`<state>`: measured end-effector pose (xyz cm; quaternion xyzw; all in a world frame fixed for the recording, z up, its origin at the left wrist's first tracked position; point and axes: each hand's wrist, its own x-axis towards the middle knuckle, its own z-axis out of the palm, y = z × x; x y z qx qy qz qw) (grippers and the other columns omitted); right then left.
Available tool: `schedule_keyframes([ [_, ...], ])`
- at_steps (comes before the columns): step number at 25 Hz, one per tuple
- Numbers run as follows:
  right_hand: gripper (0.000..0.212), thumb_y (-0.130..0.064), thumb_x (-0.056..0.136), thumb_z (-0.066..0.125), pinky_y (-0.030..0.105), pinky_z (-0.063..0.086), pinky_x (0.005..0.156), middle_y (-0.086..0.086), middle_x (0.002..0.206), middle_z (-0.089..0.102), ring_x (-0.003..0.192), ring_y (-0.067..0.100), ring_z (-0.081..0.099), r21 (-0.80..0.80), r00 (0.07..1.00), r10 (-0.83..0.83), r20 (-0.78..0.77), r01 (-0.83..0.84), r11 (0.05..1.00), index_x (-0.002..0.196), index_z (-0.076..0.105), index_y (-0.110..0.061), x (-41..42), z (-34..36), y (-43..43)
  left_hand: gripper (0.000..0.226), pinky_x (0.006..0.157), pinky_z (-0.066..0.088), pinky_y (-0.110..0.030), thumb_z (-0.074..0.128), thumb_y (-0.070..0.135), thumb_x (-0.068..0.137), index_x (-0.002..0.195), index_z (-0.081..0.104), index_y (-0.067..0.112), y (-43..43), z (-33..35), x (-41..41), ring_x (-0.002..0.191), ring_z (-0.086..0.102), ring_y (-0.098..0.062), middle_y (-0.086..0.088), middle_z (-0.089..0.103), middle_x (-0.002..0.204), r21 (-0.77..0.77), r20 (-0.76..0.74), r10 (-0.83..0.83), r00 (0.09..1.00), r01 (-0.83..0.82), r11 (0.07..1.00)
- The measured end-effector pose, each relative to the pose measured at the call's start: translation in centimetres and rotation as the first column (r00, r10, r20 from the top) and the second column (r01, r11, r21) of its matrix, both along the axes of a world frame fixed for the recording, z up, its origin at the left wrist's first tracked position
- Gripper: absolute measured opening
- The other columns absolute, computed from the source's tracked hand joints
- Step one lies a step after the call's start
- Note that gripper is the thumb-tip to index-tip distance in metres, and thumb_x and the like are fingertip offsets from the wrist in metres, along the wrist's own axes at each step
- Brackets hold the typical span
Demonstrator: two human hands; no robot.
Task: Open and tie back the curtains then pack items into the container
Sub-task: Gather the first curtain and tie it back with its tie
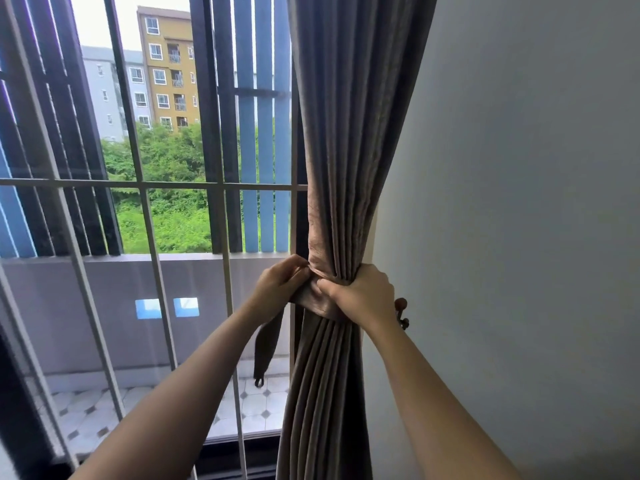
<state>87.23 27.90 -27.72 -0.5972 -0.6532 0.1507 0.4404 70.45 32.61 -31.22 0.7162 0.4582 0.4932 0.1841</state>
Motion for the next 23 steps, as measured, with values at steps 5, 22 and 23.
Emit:
schedule_keyframes([
  [5,0.046,-0.045,0.071,0.073,0.022,0.041,0.065,0.002,0.086,0.065,0.078,0.019,0.061,0.019,1.0,0.005,-0.011,-0.005,1.0,0.098,0.065,-0.009,0.2,0.2,-0.2,0.03,0.071,0.043,-0.027,0.071,0.031,0.081,0.099,0.063,0.009,-0.2,-0.2,2.3,0.084,0.059,-0.017,-0.004,0.061,0.092,-0.048,0.104,0.347,0.932,-0.344,0.938],
  [22,0.044,-0.035,0.059,0.079,0.03,0.054,0.08,-0.008,0.092,0.066,0.086,0.012,0.063,-0.232,0.927,0.37,0.061,-0.348,0.909,0.099,0.062,-0.031,1.1,4.0,2.1,0.067,0.092,0.048,-0.025,0.076,0.038,0.067,0.124,0.052,0.011,-2.7,-1.7,3.5,0.112,0.061,-0.013,-0.003,0.065,0.114,-0.234,0.311,-0.456,0.834,0.532,0.814],
  [23,0.045,-0.036,0.059,0.078,0.032,0.055,0.081,-0.007,0.095,0.065,0.087,0.012,0.063,-0.241,0.918,0.393,0.053,-0.37,0.897,0.101,0.061,-0.032,1.1,4.1,2.3,0.057,0.092,0.05,-0.028,0.077,0.03,0.07,0.118,0.057,0.008,-2.6,-1.5,3.6,0.108,0.063,-0.018,-0.008,0.067,0.11,-0.22,0.27,-0.443,0.855,0.503,0.836],
])
